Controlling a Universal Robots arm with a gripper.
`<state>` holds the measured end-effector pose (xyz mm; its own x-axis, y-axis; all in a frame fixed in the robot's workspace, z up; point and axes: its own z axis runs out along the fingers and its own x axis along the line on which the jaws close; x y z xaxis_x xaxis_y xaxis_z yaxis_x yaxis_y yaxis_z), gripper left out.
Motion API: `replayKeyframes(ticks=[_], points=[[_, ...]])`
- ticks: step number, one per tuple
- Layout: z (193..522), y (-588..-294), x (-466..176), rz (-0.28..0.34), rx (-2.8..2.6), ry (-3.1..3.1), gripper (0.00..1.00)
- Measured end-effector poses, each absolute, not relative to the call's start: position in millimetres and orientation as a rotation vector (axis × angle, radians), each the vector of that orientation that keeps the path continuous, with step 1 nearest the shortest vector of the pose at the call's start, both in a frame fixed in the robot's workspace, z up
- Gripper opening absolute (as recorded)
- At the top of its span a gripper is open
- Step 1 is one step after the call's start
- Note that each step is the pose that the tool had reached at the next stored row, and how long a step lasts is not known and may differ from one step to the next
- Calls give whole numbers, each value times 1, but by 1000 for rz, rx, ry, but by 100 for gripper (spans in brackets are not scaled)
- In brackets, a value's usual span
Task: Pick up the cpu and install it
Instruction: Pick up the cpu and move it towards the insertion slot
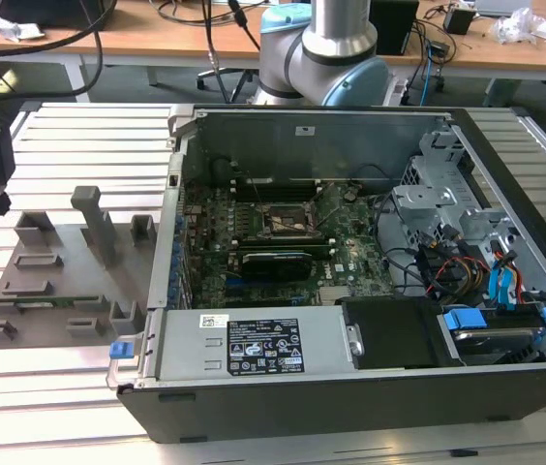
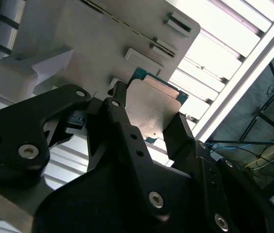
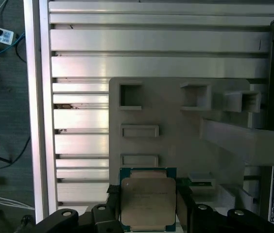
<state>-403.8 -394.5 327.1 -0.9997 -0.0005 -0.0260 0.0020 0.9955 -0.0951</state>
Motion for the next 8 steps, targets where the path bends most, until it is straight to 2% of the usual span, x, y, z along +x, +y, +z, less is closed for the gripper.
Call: replayKeyframes(ticks=[8], points=[[334, -393, -404, -159, 1, 3111, 55]])
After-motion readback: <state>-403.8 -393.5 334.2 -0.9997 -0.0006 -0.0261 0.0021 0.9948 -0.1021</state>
